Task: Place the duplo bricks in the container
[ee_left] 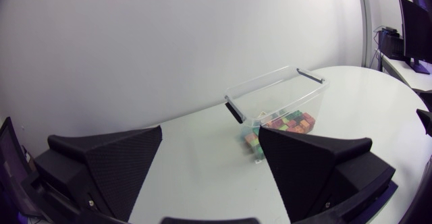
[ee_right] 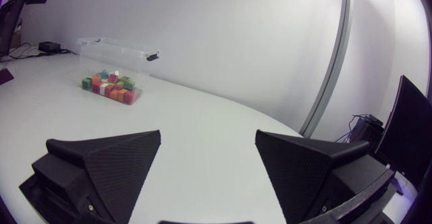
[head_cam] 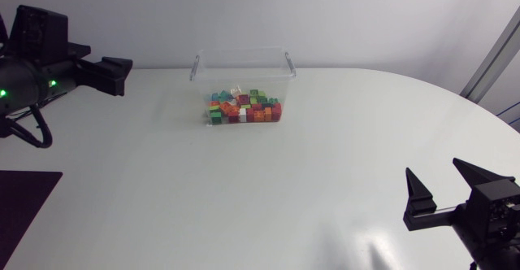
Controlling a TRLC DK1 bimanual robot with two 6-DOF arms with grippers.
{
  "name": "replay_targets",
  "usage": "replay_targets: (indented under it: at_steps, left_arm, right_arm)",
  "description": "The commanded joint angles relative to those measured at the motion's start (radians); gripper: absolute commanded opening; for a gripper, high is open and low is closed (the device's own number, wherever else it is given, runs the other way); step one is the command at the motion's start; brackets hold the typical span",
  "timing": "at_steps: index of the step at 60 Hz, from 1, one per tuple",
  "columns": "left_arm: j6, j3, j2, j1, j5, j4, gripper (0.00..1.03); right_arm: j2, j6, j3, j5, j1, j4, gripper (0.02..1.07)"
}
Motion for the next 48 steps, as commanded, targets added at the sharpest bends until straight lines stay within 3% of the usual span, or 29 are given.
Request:
replay_targets:
  at_steps: [1, 16, 28, 48]
  left_arm:
    - [0.017, -0.084, -0.070, 0.019, 0.003, 0.032, 1.00]
    - [0.001, -0.273, -0.287, 0.065, 0.075, 0.033, 1.00]
    - [-0.008, -0.420, -0.521, 0.074, 0.077, 0.040, 1.00]
    - [-0.113, -0.583, -0.723, 0.075, 0.040, 0.036, 1.00]
  right_arm:
    - [-0.007, 0.031, -0.013, 0.008, 0.006, -0.006, 1.03]
    - [-0.007, 0.033, -0.012, 0.011, 0.000, -0.006, 1.03]
    - [-0.007, 0.036, -0.012, 0.011, 0.000, -0.006, 1.03]
    - [-0.004, 0.120, -0.031, -0.024, -0.028, 0.055, 1.03]
